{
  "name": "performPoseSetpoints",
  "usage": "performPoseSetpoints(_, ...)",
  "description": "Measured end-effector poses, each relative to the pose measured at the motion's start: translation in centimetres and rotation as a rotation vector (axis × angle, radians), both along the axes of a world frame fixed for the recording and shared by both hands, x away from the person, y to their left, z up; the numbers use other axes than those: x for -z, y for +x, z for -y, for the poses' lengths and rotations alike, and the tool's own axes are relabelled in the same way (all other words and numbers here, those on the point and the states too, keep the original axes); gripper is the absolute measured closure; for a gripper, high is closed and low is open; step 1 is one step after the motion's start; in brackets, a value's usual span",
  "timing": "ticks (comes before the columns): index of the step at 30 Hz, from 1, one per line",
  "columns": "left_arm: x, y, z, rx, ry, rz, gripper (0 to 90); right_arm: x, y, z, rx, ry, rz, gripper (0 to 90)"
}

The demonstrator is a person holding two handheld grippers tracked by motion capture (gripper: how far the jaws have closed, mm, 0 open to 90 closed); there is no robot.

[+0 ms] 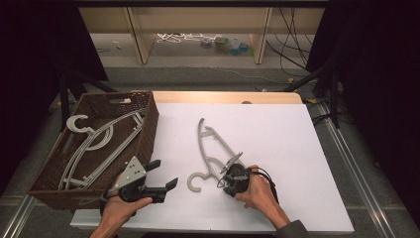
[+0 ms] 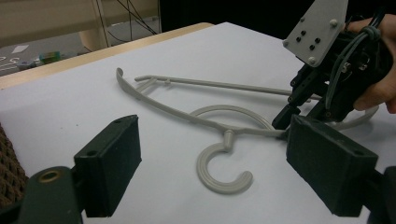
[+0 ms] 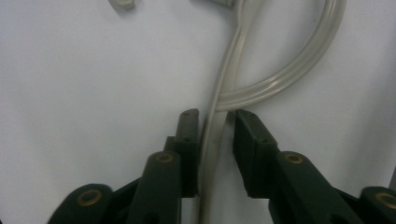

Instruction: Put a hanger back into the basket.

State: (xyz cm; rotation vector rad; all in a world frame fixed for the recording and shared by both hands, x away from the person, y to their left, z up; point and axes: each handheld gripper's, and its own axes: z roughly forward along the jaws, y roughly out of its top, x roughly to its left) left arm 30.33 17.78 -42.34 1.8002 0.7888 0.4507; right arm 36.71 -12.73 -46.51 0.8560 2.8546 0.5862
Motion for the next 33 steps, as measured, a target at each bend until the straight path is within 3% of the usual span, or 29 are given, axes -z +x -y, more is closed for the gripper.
performPoseSetpoints(8, 0.1, 0.2, -0.2, -0.014, -0.001, -0.005, 17.9, 0.0, 0.2, 0.2, 0.008, 0.001, 0.0, 81.6)
performPoseSetpoints(13, 0.2, 0.3, -0.4, -0.012, 0.017, 0.002, 18.2, -0.1, 0.1, 0.2, -0.015, -0.005, 0.018, 82.2)
performPoseSetpoints(15, 0.3, 0.3, -0.3, -0.01, 0.003, -0.007, 18.4, -0.2, 0.0, 0.3, -0.026, -0.009, 0.022, 82.2)
performPoseSetpoints(16, 0.3, 0.3, -0.3, -0.009, 0.03, 0.0, 18.5, -0.2, 0.0, 0.3, -0.031, 0.0, 0.021, 82.2)
performPoseSetpoints(20, 0.5, 0.4, -0.2, -0.006, 0.02, 0.004, 20.1, -0.8, -0.2, 0.6, -0.061, 0.019, 0.016, 82.3)
performPoseSetpoints(21, 0.4, 0.3, -0.2, -0.006, 0.046, 0.011, 20.9, -1.0, -0.2, 0.7, -0.066, 0.023, 0.016, 82.3)
performPoseSetpoints(25, 0.5, 0.6, 0.1, -0.004, 0.061, 0.022, 21.3, -1.7, -0.4, 1.3, -0.1, 0.029, 0.022, 82.3)
performPoseSetpoints(30, 0.6, 1.2, 1.3, 0.026, 0.17, 0.086, 23.9, -2.9, -0.7, 2.3, -0.119, 0.033, 0.055, 82.3)
performPoseSetpoints(33, 0.5, 1.6, 1.9, 0.035, 0.201, 0.098, 24.7, -3.6, -1.0, 3.0, -0.12, 0.044, 0.069, 82.3)
